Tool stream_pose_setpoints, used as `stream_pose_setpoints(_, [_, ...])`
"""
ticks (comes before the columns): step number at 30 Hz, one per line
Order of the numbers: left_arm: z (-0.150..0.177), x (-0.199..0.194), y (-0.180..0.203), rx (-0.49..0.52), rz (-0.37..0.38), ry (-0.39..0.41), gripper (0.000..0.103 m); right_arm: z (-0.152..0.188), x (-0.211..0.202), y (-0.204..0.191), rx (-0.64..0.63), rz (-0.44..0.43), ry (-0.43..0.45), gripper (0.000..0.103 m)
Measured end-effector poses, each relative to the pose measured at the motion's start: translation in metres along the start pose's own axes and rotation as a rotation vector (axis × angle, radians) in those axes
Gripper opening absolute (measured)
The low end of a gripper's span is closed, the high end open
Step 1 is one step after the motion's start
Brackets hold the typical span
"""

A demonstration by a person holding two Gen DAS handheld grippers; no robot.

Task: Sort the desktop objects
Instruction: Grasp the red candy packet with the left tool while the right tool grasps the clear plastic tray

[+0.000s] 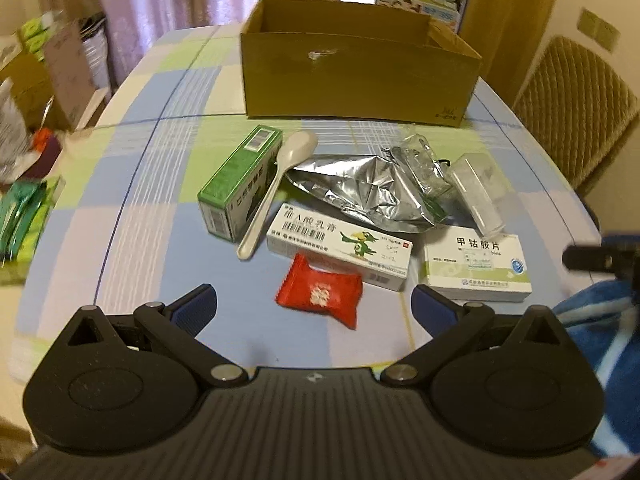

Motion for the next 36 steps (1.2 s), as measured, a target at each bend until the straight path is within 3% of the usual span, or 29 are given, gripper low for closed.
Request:
stream_pose_setpoints(10, [-0.011, 0.044, 0.0, 0.232, 0.037, -0.124, 0.098, -0.032, 0.04, 0.005, -0.126, 0.033, -0.042, 0.101])
stream_pose_setpoints(14, [-0.008, 0.065, 0.002, 0.278, 0.079, -0.204, 0.093, -0.03, 0.059, 0.004, -0.136, 0.014, -0.094, 0.101])
stream_pose_setpoints(21, [-0.009, 0.092, 0.002, 0.319, 0.077, -0.283, 0.09, -0.031, 0.068, 0.011, -0.098, -0.017, -0.129, 0.101])
stream_pose_setpoints(25, [-0.006, 0.104, 0.001, 0.318, 0.064, -0.322, 0.078, -0.033, 0.071, 0.012, -0.092, -0.022, -0.142, 0.101])
stream_pose_setpoints(30, [-0.007, 0.103, 0.002, 0.332, 0.071, -0.3, 0.072, -0.034, 0.075, 0.009, -0.113, -0.028, -0.153, 0.101])
stream_pose_setpoints(34, [-0.008, 0.1, 0.003, 0.334, 0.081, -0.274, 0.05, -0.034, 0.079, 0.008, -0.12, -0.035, -0.159, 0.101])
stream_pose_setpoints(36, [-0.009, 0.1, 0.003, 0.327, 0.085, -0.271, 0.045, -0.035, 0.081, 0.008, -0.118, -0.04, -0.163, 0.101])
Point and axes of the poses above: each gripper's, at about its wrist camera, not at the fingertips, and x roughly the way its jaws point, y to its right, z to its underside, the point moved 5 cm from there along x, roughly the way its jaws point, and after that the axes turned 10 degrees about -x, right-handed, at the moved point
